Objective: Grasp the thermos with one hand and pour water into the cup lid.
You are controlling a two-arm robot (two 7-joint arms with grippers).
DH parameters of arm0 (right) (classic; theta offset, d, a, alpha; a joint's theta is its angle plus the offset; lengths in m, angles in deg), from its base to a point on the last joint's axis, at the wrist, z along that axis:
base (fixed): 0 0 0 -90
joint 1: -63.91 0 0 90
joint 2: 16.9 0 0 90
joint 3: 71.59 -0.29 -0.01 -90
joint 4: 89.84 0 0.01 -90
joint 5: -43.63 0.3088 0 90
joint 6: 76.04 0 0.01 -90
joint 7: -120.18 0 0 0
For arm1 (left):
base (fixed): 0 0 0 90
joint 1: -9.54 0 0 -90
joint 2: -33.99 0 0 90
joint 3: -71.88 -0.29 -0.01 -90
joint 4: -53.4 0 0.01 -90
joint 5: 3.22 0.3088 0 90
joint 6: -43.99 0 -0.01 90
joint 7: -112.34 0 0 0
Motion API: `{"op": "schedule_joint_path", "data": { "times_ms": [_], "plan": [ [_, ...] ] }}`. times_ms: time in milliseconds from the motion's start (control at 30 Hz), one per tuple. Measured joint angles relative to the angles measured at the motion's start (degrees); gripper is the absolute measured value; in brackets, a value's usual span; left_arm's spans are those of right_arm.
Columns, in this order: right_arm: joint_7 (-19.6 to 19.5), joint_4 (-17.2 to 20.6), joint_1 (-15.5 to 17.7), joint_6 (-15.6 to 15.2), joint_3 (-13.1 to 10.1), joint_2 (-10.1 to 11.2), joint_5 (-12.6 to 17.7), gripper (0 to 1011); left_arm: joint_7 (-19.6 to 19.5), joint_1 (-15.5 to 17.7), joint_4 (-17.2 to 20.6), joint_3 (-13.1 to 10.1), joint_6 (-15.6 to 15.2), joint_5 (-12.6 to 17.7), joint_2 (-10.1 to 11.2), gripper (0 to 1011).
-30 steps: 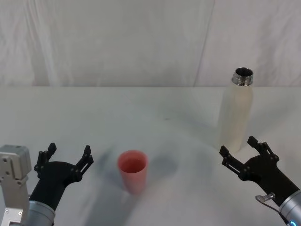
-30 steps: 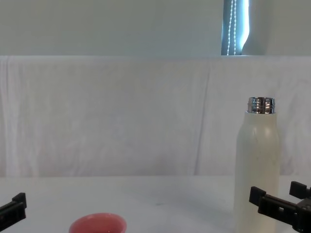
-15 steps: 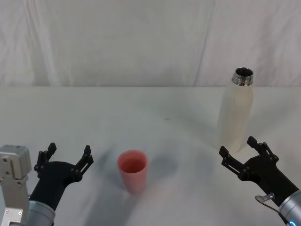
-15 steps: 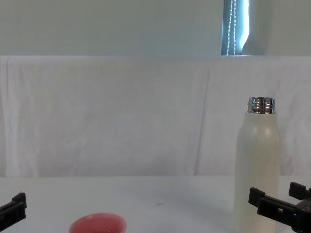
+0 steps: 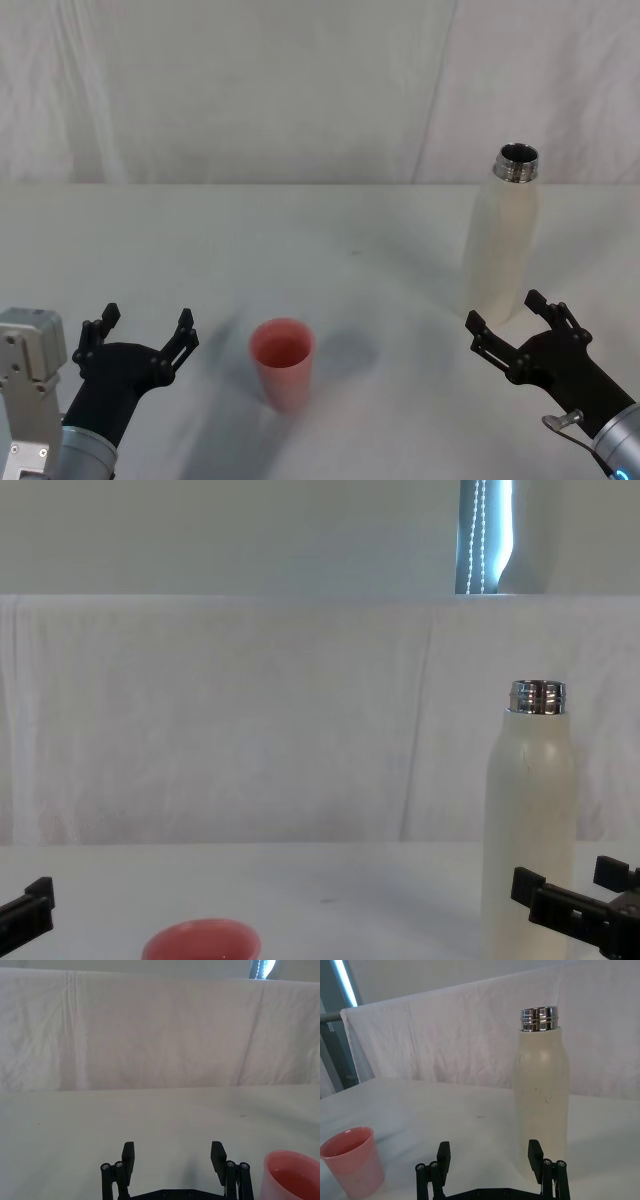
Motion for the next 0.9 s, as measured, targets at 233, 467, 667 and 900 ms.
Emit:
{"op": "schedule_joint_path", "data": {
  "times_ms": [233, 467, 667, 900],
  "plan": [
    [0.0, 0.0, 0.0, 0.0, 0.0, 0.0, 0.0, 1001, 0.0, 0.0, 0.0, 0.0, 0.0, 0.0, 0.0, 1001],
    [0.0, 0.0, 0.0, 0.0, 0.0, 0.0, 0.0, 1001, 0.0, 0.0, 0.0, 0.0, 0.0, 0.0, 0.0, 1001],
    [0.0, 0.0, 0.0, 0.0, 0.0, 0.0, 0.0, 1001, 0.0, 0.0, 0.0, 0.0, 0.0, 0.0, 0.0, 1001],
    [0.0, 0.0, 0.0, 0.0, 0.0, 0.0, 0.0, 1001, 0.0, 0.0, 0.0, 0.0, 0.0, 0.0, 0.0, 1001]
  ]
}}
